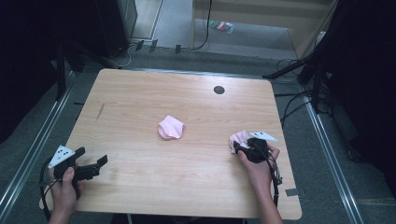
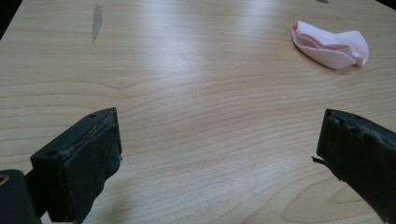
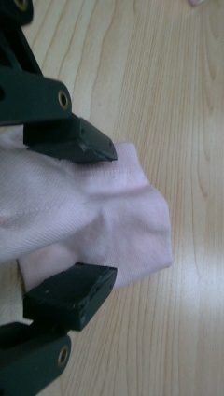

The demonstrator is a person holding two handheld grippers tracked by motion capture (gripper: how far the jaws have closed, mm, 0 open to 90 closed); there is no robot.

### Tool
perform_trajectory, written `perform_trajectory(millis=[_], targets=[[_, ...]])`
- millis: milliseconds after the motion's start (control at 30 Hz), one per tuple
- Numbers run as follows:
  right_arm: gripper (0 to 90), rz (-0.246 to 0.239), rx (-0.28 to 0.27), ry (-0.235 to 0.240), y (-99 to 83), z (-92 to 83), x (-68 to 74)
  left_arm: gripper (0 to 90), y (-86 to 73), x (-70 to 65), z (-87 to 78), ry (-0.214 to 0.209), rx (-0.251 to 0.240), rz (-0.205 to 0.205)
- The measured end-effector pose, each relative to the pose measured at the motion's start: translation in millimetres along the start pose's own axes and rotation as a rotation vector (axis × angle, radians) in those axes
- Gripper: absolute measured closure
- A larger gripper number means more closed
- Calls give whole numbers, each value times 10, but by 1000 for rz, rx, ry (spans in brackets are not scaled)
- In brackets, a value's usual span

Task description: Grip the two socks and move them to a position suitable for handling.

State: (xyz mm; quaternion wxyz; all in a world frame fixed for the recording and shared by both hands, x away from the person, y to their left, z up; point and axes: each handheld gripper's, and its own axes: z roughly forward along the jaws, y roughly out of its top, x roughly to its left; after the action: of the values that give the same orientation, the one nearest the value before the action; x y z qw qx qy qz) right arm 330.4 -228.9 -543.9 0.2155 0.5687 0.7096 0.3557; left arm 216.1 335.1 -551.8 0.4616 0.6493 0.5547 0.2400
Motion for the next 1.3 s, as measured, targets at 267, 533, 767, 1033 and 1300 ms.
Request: perform_trajectory(millis=[267,533,767,1033,1300], targets=[[706,-35,-2,2,-49,-44,63,0,-2,4,-5,1,-1,-1],[840,9,-36,33,-86,-68,34,0,3,-4,5,6,6,6],[843,43,-122,50,32,-335,129,0,7,-22,15,21,9,22],[842,16,-168,110,138,-605,401,0,25,-39,4,29,11,33],[840,-11,-191,177,186,-766,733,0,70,-124,-3,37,5,40]])
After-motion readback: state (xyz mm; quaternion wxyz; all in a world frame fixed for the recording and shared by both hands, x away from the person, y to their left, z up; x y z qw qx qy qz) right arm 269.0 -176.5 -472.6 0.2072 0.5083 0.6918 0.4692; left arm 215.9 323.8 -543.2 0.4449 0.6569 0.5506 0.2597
